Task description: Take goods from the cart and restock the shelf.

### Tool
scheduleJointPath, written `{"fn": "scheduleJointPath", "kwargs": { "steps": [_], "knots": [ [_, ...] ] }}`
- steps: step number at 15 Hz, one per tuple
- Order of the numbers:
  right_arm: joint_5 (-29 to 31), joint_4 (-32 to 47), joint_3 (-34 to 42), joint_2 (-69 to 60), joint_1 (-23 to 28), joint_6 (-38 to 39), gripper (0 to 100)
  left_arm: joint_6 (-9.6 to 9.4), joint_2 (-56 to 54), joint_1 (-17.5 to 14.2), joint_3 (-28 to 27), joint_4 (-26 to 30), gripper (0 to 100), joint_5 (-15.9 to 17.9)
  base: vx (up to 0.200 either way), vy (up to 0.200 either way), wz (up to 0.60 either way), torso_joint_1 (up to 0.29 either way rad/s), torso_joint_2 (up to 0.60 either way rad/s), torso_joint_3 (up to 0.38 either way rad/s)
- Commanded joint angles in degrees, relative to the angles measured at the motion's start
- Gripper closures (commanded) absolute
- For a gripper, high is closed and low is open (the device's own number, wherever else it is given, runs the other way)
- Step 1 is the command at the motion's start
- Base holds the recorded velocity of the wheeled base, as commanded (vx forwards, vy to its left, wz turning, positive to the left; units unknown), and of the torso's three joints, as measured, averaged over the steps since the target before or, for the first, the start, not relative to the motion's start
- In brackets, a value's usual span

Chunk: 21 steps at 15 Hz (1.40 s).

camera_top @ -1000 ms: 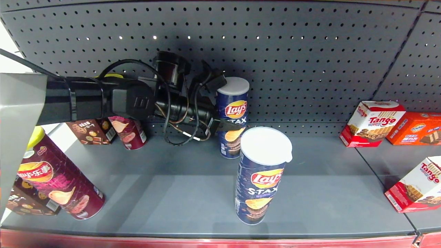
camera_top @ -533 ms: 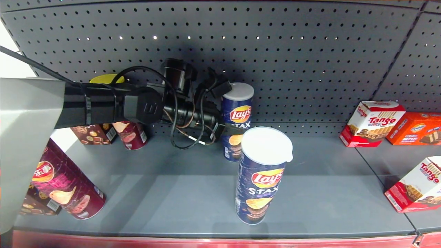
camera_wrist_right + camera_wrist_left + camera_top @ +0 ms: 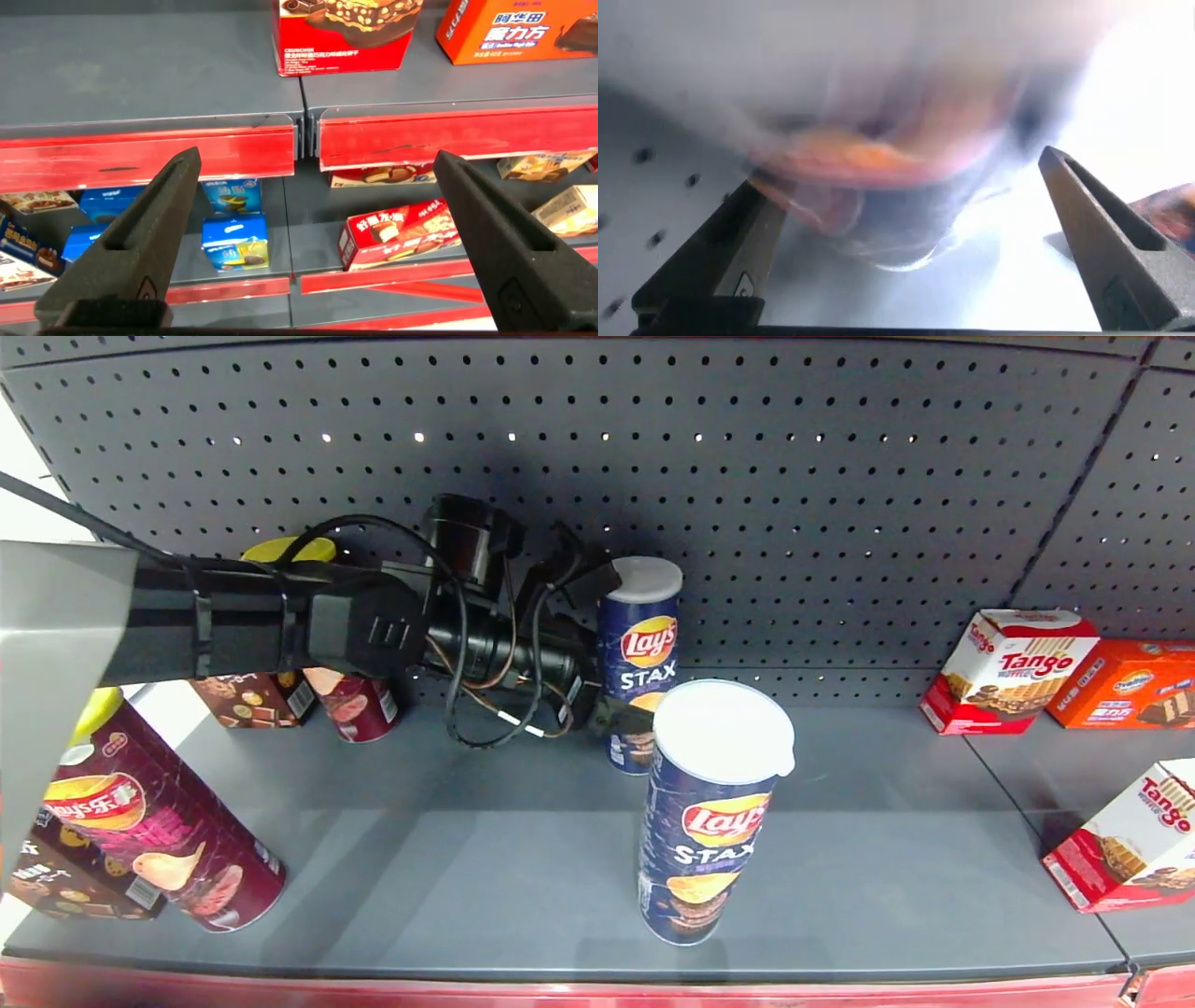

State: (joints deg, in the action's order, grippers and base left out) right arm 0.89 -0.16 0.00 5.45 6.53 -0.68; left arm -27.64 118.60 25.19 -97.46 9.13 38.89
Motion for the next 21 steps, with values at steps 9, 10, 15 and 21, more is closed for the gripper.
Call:
{"fn": "scheduleJointPath", "kwargs": {
  "steps": [9, 10, 15, 21],
  "knots": [
    [-0.01, -0.02, 0.0, 0.09, 0.06, -0.02, 0, 0.13, -19.11, -3.92, 24.95, -10.54, 0, -0.92, 0.0, 0.0, 0.0, 0.0, 0.0, 0.0],
    [-0.01, -0.02, 0.0, 0.09, 0.06, -0.02, 0, 0.13, -20.16, -3.74, 27.24, -12.21, 0, -2.59, 0.0, 0.0, 0.0, 0.0, 0.0, 0.0],
    [-0.01, -0.02, 0.0, 0.09, -0.03, -0.02, 0, 2.15, -22.19, -0.4, 41.92, -27.76, 0, -17.88, 0.0, 0.0, 0.0, 0.0, 0.0, 0.0],
    [-0.01, -0.02, 0.0, 0.09, -0.03, -0.02, 0, 5.49, -21.83, 4.17, 46.66, -38.57, 0, -27.55, 0.0, 0.0, 0.0, 0.0, 0.0, 0.0]
  ]
}}
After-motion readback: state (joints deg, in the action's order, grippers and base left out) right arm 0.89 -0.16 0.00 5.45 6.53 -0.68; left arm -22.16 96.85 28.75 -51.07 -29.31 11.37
